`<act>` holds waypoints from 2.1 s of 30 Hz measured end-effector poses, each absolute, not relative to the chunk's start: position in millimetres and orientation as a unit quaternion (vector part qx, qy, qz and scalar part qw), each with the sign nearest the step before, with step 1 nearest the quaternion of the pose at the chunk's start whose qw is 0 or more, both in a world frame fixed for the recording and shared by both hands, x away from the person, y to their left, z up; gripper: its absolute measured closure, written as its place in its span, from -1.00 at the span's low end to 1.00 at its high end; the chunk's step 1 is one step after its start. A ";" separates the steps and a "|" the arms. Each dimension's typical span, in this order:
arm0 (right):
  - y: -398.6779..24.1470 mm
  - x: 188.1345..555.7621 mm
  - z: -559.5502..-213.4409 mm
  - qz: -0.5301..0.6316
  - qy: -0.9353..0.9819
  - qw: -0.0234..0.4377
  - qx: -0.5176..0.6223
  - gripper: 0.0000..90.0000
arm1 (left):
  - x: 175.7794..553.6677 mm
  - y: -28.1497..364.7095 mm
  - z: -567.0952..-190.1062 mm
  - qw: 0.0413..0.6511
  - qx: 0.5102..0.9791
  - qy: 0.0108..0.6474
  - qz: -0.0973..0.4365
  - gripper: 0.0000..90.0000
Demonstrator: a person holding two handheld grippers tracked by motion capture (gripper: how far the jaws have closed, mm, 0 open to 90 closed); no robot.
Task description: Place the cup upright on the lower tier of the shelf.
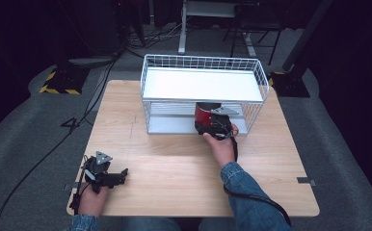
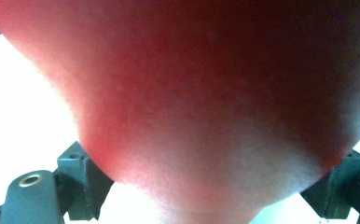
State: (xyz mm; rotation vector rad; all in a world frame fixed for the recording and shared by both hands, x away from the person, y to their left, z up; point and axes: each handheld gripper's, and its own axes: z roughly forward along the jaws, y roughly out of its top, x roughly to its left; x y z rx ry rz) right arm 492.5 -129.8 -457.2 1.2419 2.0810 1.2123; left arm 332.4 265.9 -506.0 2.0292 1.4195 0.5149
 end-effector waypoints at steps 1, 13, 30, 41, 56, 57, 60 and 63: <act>-127.7 494.6 -458.1 0.435 0.751 0.218 0.446 -0.62 | 332.4 265.9 -506.0 0.301 0.765 0.535 0.194 -0.97; -112.9 507.3 -473.6 0.431 0.749 0.238 0.443 -0.62 | 332.2 265.7 -505.9 0.302 0.765 0.535 0.193 -0.97; -110.2 520.9 -483.4 0.435 0.748 0.238 0.442 -0.65 | 332.2 265.6 -506.0 0.302 0.766 0.534 0.193 -0.97; -115.9 519.0 -484.3 0.434 0.768 0.242 0.404 -0.65 | 332.3 265.7 -505.9 0.301 0.766 0.534 0.193 -0.97; -131.2 493.5 -472.8 0.459 0.754 0.224 0.414 -0.65 | 332.4 265.1 -506.0 0.303 0.766 0.534 0.192 -0.97; -132.2 491.9 -471.2 0.459 0.754 0.224 0.414 -0.65 | 332.4 265.2 -506.0 0.303 0.766 0.534 0.192 -0.97; -134.8 487.8 -467.4 0.460 0.754 0.225 0.411 -0.65 | 332.4 265.2 -506.0 0.302 0.766 0.534 0.192 -0.97; -140.4 480.4 -460.3 0.463 0.755 0.223 0.407 -0.65 | 332.7 264.9 -506.1 0.303 0.766 0.534 0.191 -0.97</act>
